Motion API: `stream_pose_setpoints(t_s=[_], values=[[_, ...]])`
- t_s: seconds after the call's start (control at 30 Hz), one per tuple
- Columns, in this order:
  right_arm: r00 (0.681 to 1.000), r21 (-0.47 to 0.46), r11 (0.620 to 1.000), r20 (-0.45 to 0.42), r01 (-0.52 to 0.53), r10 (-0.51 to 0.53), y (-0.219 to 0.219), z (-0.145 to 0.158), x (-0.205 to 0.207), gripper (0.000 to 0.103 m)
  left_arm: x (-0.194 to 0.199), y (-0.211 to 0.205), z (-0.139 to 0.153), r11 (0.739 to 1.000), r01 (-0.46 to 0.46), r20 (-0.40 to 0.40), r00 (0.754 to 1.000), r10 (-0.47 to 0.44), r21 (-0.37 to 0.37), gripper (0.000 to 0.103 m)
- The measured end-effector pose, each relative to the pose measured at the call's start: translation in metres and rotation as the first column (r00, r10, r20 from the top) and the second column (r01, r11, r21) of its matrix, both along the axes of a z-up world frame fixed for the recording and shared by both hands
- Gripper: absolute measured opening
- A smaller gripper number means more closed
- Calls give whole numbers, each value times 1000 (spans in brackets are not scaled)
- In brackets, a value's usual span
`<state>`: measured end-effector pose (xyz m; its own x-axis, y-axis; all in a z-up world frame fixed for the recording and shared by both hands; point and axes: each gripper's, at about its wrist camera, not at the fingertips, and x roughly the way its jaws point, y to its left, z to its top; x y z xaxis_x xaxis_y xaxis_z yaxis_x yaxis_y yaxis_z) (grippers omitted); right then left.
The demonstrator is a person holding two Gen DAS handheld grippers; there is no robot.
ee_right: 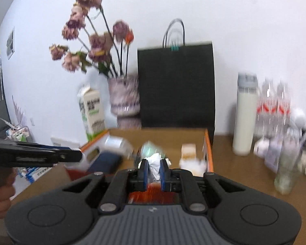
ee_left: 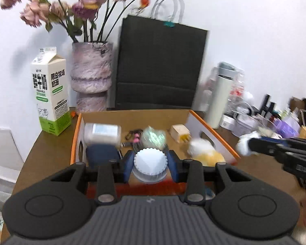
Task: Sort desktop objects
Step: 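Drop the lid into the box with the left tool while the right tool releases the tissue inside, then grasp the red rose with the left tool while the right tool grasps the blue-wrapped packet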
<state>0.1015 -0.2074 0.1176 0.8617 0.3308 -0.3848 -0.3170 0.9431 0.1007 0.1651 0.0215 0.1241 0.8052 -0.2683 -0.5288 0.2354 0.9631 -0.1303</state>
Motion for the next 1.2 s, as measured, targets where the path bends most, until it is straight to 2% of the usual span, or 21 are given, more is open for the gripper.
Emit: stream_pose_setpoints(t_s=[0.03, 0.1, 0.2, 0.3, 0.43, 0.5, 0.53, 0.6, 0.63, 0.67, 0.7, 0.77, 0.83, 0.9, 0.97, 1.03, 1.1, 1.2], values=[[1000, -9, 1000, 12, -3, 3, 2, 6, 12, 11, 20, -3, -2, 1000, 21, -32, 999, -20, 12, 37], [1000, -26, 1000, -6, -1, 1, 6, 12, 46, 11, 60, -9, -12, 999, 0, -116, 993, 5, 40, 37], [995, -19, 1000, -99, -12, 11, 12, 10, 106, 11, 107, -23, -34, 991, -2, -174, 984, 25, 132, 37], [973, -2, 1000, -228, -24, 23, 20, 0, 170, 11, 144, -33, -54, 978, -1, -232, 972, 50, 210, 37], [936, -77, 997, -351, -12, -16, 40, -26, 235, 11, 164, -35, -71, 966, 7, -240, 969, 57, 257, 38], [916, -112, 994, -399, 1, -46, 48, -44, 258, 11, 169, -32, -75, 972, 11, -256, 965, 52, 237, 50], [904, -124, 992, -425, 0, -54, 51, -54, 268, 12, 169, -29, -75, 975, 12, -254, 966, 46, 222, 52], [891, -137, 991, -450, 0, -63, 56, -68, 279, 20, 166, -23, -72, 978, 15, -235, 971, 35, 209, 54], [888, -149, 989, -454, 2, -70, 58, -72, 283, 27, 164, -20, -69, 978, 11, -229, 973, 38, 207, 56], [885, -160, 987, -459, 5, -79, 58, -75, 284, 40, 163, -17, -65, 979, 4, -224, 974, 43, 204, 58], [884, -159, 987, -460, 8, -82, 57, -73, 283, 44, 161, -14, -60, 980, -5, -216, 975, 49, 200, 59], [898, -140, 990, -432, 25, -84, 51, -63, 275, 49, 156, -8, -47, 984, -20, -195, 979, 55, 180, 74], [915, -133, 990, -393, 41, -91, 46, -48, 264, 56, 150, -5, -35, 986, -37, -177, 982, 66, 165, 82], [931, -140, 989, -351, 54, -100, 40, -33, 249, 64, 139, -6, -24, 984, -50, -167, 983, 79, 172, 86], [942, -158, 986, -320, 56, -104, 34, -21, 236, 65, 134, -9, -18, 975, -83, -171, 978, 119, 206, 103], [949, -189, 980, -295, 60, -114, 31, -11, 221, 68, 122, -13, -9, 967, -129, -156, 974, 165, 219, 103], [953, -201, 977, -278, 68, -124, 26, -5, 208, 77, 107, -15, -2, 971, -129, -157, 974, 162, 199, 103], [954, -171, 982, -272, 79, -124, 13, 4, 182, 79, 82, -18, 8, 976, -138, -160, 973, 165, 169, 103]])
